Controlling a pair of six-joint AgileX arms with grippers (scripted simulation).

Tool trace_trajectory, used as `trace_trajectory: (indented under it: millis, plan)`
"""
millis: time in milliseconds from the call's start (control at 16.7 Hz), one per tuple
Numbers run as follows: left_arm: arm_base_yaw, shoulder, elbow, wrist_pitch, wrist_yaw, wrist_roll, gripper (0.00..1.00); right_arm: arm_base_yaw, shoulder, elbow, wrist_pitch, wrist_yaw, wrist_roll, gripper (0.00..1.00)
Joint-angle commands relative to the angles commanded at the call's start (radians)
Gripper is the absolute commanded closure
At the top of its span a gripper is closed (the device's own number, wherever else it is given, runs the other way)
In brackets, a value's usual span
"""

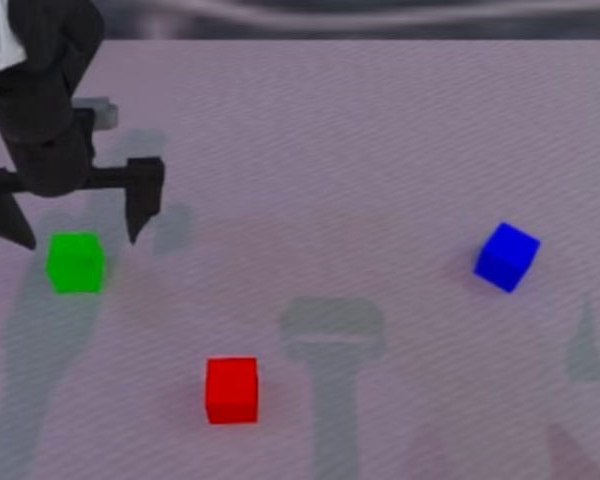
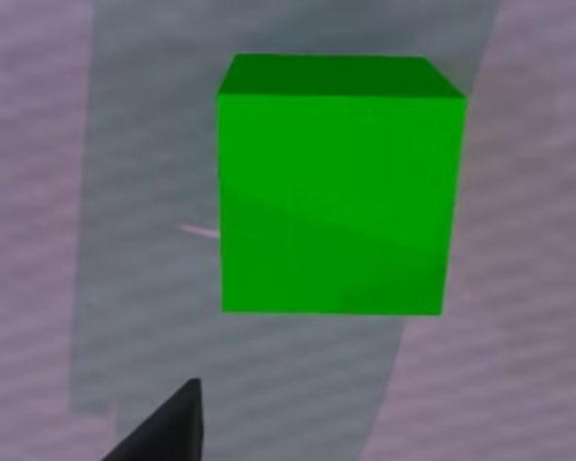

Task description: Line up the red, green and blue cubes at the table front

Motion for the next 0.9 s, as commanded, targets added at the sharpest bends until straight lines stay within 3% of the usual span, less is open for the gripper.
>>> trace_trajectory:
  millis: [180,540,900]
  plan:
    - [0.082,0.032,0.047,-0.002,0.003,0.082,0.0,0.0,0.0,0.0,0.0,0.0,0.0,0.0]
    - [0.086,0.037,0.035,0.015,0.003,0.087,0.0,0.0,0.0,0.0,0.0,0.0,0.0,0.0]
    - [0.089,0.128,-0.097,0.25,0.004,0.091,0.0,0.0,0.0,0.0,0.0,0.0,0.0,0.0]
